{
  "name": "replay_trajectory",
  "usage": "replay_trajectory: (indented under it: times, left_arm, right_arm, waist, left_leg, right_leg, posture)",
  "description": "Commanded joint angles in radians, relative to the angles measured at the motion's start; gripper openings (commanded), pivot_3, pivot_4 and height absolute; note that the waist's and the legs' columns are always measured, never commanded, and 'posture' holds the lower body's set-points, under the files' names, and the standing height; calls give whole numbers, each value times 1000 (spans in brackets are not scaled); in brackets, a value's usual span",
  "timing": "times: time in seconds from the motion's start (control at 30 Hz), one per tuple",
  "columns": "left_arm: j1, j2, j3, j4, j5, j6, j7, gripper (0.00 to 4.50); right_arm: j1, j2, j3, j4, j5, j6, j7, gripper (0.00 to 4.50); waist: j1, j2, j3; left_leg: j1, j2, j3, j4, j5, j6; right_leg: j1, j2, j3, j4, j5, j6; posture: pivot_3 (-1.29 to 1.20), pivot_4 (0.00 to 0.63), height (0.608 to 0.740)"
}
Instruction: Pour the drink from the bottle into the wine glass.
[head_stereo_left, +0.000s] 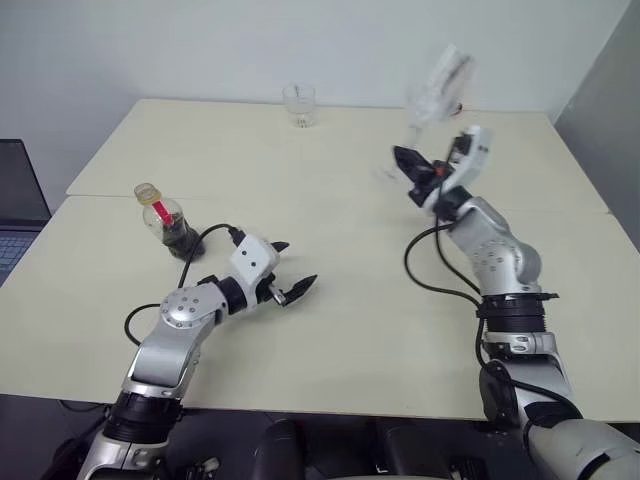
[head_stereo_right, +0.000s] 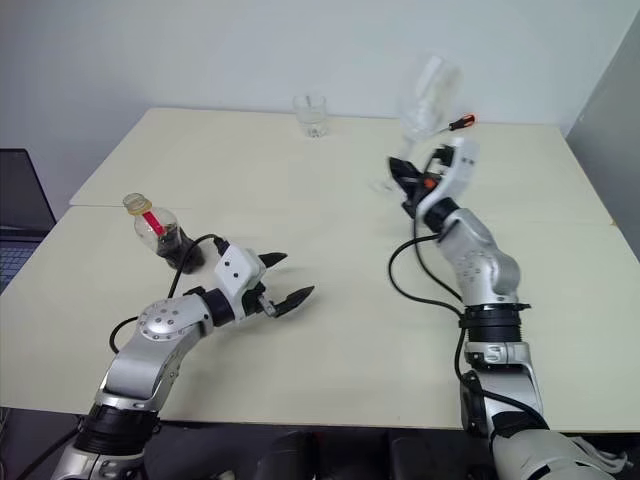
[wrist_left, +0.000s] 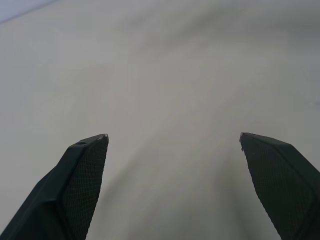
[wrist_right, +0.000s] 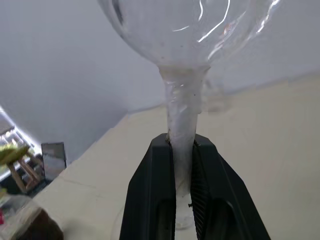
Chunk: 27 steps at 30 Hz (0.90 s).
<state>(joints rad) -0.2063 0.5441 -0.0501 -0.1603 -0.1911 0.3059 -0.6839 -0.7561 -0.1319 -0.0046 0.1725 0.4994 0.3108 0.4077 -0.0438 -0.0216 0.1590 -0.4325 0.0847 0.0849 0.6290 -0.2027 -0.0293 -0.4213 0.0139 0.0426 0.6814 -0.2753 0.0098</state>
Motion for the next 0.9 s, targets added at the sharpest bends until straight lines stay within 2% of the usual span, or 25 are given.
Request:
replay_trajectory:
  times: [0.03, 0.2, 0.33, 0.43, 0.63, 0.9]
  left_arm:
    - [8, 13, 41, -68, -11, 9, 12, 4500]
    - [49, 22, 84, -135, -89, 79, -20, 4500]
    - [78, -2, 172, -208, -255, 213, -17, 4500]
    - [89, 0, 199, -231, -297, 253, -4, 4500]
    - [78, -6, 164, -235, -278, 256, 26, 4500]
    - [46, 8, 158, -194, -242, 220, 41, 4500]
  right_arm:
    - [39, 42, 105, 52, -140, -195, 69, 118]
    - [15, 110, 130, 332, -281, -478, 59, 118]
    - [-19, 129, 100, 548, -326, -649, 53, 118]
    - [-37, 132, 92, 676, -359, -741, 54, 118]
    - [-63, 152, 76, 834, -410, -808, 2, 118]
    - [-22, 196, 44, 835, -378, -797, 113, 118]
  waist:
    - [5, 0, 0]
    - [13, -1, 0]
    - [12, -2, 0]
    - [11, -2, 0]
    - [11, -2, 0]
    - [11, -2, 0]
  left_leg:
    - [0, 0, 0, 0, 0, 0]
    - [0, -2, 2, 2, 0, 0]
    - [0, -2, 2, 3, 0, 0]
    - [0, -2, 1, 2, 0, 0]
    - [1, -1, 1, 2, 1, -1]
    - [1, -1, 0, 2, 1, -1]
  right_leg:
    - [0, 0, 0, 0, 0, 0]
    - [1, -3, -1, 0, 0, 0]
    - [1, -3, -1, 1, 0, 0]
    - [1, -3, -1, 1, 0, 0]
    - [1, -2, 0, 1, 0, -1]
    - [1, -2, -1, 3, 0, -1]
  posture:
    - [0, 150, 740]
    - [0, 150, 740]
    - [0, 150, 740]
    - [0, 150, 740]
    - [0, 150, 740]
    - [0, 150, 740]
